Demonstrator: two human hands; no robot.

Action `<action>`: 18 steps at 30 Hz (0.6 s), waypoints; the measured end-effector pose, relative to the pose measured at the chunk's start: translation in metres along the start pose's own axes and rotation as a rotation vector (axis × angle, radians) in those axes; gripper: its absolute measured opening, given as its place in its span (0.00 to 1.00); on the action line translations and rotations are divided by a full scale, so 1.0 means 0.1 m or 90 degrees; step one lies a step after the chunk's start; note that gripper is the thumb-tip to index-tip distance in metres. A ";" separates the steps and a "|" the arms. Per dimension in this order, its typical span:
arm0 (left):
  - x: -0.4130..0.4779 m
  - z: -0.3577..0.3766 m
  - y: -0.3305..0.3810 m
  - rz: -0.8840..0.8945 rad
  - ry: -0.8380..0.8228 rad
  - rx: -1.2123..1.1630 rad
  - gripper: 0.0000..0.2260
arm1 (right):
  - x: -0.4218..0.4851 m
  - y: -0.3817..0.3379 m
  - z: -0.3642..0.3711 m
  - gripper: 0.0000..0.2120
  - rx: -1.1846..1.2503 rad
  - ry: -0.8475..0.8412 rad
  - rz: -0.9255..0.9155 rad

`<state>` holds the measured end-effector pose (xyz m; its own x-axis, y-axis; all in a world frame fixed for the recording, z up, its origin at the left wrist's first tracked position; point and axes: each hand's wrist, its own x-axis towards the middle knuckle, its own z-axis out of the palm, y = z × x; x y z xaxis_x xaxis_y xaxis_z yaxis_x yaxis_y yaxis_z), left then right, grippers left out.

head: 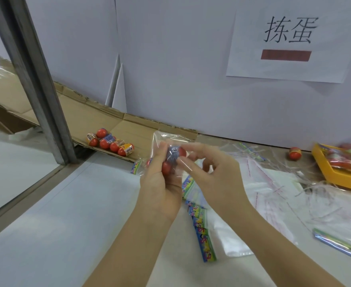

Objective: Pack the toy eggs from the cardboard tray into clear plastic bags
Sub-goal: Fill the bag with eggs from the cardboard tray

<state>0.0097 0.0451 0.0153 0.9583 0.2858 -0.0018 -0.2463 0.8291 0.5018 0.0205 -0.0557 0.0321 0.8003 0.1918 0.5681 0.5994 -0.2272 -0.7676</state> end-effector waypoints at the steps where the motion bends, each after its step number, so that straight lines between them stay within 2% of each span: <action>1: 0.01 0.00 0.01 0.008 0.006 0.013 0.12 | 0.00 0.00 0.01 0.15 0.000 -0.005 -0.008; 4: 0.02 0.00 0.00 0.026 0.026 0.016 0.20 | -0.02 0.02 0.03 0.16 0.020 0.009 -0.005; 10: -0.03 0.02 -0.06 0.020 0.016 0.023 0.21 | 0.00 0.07 0.01 0.07 0.062 0.051 0.029; 12: -0.02 0.00 -0.06 0.025 0.008 0.029 0.23 | 0.00 0.07 0.01 0.10 0.039 0.030 0.000; 15: 0.00 -0.03 -0.05 0.025 0.013 0.017 0.20 | -0.02 0.06 0.03 0.18 -0.013 -0.001 -0.044; 18: -0.01 -0.01 -0.05 0.019 0.024 -0.030 0.16 | -0.03 0.07 0.05 0.19 -0.066 -0.010 -0.055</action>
<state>0.0102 0.0416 0.0122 0.9443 0.3284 -0.0207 -0.2826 0.8416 0.4602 0.0222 -0.0534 0.0239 0.7456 0.2291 0.6257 0.6654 -0.3068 -0.6805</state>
